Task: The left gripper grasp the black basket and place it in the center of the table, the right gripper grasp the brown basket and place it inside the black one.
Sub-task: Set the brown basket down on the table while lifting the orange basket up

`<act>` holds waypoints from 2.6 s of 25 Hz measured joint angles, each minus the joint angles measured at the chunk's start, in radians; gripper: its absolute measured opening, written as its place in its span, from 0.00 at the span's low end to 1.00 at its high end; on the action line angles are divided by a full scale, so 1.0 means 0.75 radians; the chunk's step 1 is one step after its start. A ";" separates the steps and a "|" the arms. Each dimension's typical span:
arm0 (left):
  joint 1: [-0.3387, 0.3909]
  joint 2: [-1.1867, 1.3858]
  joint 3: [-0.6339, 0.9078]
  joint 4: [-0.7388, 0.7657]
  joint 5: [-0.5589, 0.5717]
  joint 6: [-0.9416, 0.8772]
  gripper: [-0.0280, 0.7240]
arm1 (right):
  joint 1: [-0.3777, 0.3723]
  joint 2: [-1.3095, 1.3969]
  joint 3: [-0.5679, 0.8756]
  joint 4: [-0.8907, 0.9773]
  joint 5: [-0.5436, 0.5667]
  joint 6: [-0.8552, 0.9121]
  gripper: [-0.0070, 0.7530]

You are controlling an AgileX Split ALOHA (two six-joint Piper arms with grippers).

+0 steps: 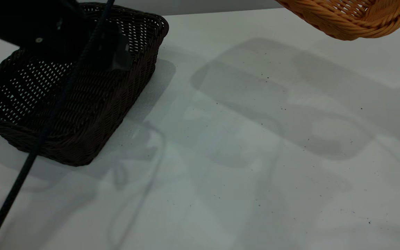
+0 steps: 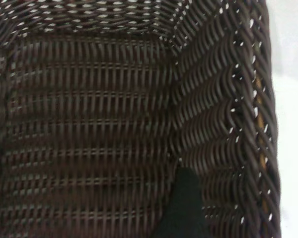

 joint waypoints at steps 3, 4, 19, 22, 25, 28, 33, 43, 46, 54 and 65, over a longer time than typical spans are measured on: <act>0.000 0.047 -0.011 0.001 0.013 0.005 0.74 | 0.000 0.000 0.000 0.000 0.001 0.000 0.15; 0.000 0.063 -0.011 0.001 0.011 0.005 0.74 | 0.000 0.000 0.000 0.000 0.001 -0.001 0.15; 0.000 0.230 -0.033 0.007 -0.020 0.007 0.53 | 0.000 0.000 0.000 0.021 0.005 -0.010 0.15; 0.000 0.234 -0.033 0.008 0.011 0.010 0.32 | 0.000 0.000 0.000 0.021 0.004 -0.022 0.15; 0.000 0.234 -0.033 0.011 0.024 0.031 0.19 | 0.000 0.000 0.000 0.021 0.004 -0.028 0.15; 0.001 0.234 -0.033 0.009 0.071 0.099 0.20 | 0.000 0.000 -0.020 0.005 0.025 -0.044 0.15; -0.021 0.232 -0.033 0.009 0.224 0.296 0.20 | 0.000 0.002 -0.134 -0.034 0.132 -0.045 0.15; -0.146 0.233 -0.032 0.083 0.645 0.799 0.20 | 0.000 0.002 -0.361 -0.190 0.379 -0.037 0.15; -0.154 0.233 -0.032 0.128 0.713 0.809 0.20 | 0.000 0.004 -0.360 -0.186 0.360 -0.036 0.15; -0.154 0.233 -0.032 0.343 0.850 0.807 0.20 | 0.000 0.004 -0.359 -0.186 0.353 -0.035 0.15; -0.154 0.231 -0.031 0.319 0.838 0.808 0.20 | 0.001 0.004 -0.358 -0.181 0.341 -0.043 0.15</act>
